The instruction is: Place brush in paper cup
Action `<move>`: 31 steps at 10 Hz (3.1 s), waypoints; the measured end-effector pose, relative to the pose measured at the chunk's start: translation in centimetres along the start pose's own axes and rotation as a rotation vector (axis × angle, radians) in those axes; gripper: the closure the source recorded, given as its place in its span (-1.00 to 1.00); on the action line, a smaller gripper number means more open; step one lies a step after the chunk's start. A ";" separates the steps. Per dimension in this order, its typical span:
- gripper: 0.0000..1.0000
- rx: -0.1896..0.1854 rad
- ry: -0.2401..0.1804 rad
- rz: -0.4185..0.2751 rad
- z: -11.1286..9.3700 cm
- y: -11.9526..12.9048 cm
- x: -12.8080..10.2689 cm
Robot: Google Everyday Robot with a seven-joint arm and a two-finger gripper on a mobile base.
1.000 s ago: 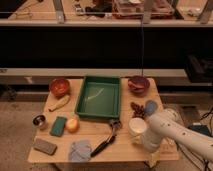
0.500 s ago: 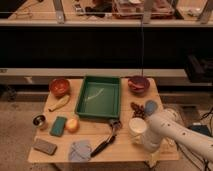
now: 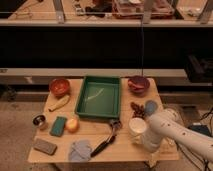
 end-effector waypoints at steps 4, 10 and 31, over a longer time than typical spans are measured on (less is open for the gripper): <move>-0.60 0.000 0.000 0.000 0.0 0.0 0.0; -0.60 0.000 0.000 0.000 0.0 0.0 0.0; -0.60 0.246 0.115 -0.339 -10.3 -13.4 -10.4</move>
